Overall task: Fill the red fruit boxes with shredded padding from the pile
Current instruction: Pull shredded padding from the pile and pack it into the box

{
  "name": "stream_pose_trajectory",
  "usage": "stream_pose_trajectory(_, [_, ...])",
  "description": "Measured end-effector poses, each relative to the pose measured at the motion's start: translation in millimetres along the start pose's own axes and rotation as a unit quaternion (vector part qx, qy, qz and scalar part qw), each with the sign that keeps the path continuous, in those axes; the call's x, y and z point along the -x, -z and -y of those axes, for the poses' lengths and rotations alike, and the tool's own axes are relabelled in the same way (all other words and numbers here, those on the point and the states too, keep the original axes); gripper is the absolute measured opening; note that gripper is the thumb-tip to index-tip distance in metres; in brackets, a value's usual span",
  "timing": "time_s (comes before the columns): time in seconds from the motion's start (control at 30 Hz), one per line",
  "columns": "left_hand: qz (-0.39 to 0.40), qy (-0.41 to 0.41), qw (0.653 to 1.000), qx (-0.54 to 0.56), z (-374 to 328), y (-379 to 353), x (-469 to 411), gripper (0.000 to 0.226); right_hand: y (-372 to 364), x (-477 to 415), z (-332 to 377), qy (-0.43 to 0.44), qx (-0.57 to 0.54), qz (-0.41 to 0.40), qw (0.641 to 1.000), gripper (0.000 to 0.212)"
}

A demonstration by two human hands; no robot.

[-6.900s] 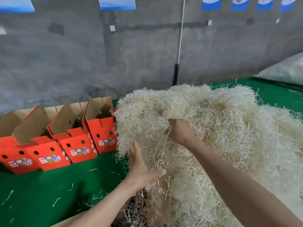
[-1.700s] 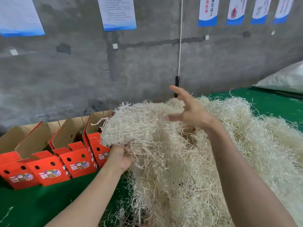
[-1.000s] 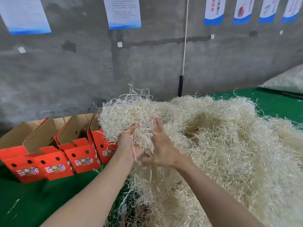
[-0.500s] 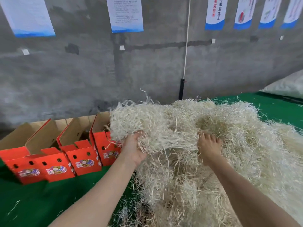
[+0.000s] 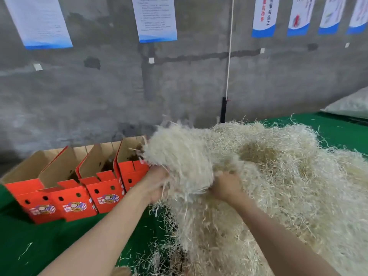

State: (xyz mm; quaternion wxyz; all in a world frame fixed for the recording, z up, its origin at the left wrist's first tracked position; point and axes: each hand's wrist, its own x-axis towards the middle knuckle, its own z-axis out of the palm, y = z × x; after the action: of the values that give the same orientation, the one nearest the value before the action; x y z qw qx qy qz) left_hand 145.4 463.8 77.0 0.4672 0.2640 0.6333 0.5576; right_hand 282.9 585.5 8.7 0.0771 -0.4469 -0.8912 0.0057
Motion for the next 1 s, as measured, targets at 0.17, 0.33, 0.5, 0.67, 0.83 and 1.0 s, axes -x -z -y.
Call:
stream_pose_trajectory(0.17, [0.116, -0.055, 0.772, -0.623, 11, -1, -8, 0.024, 12, -24, -21, -0.012, 0.077, -0.085, 0.993, 0.045])
stream_pose_trajectory(0.33, [-0.027, -0.179, 0.716, -0.674, 3, -3, -31, 0.017, 6, -24, -76, -0.115, 0.166, -0.088, 0.975, 0.079])
stream_pose_trajectory(0.5, [-0.254, -0.261, 0.714, -0.598, -20, 27, -24, 0.035, -2, -4, -137, -0.229, 0.186, -0.039, 0.955, 0.056])
stream_pose_trajectory(0.67, [-0.187, -0.209, 0.892, -0.356, -22, 6, -15, 0.034, 32, -20, -112, -0.187, 0.039, -0.085, 0.978, 0.058])
stream_pose_trajectory(0.83, [-0.138, -0.097, 0.969, -0.182, -4, -14, -9, 0.047, 79, -28, -52, -0.065, -0.209, -0.04, 0.975, 0.083])
stream_pose_trajectory(1.0, [-0.13, -0.093, 0.943, -0.291, 6, 1, 1, 0.036, 116, -1, -26, 0.116, -0.318, 0.061, 0.939, 0.102])
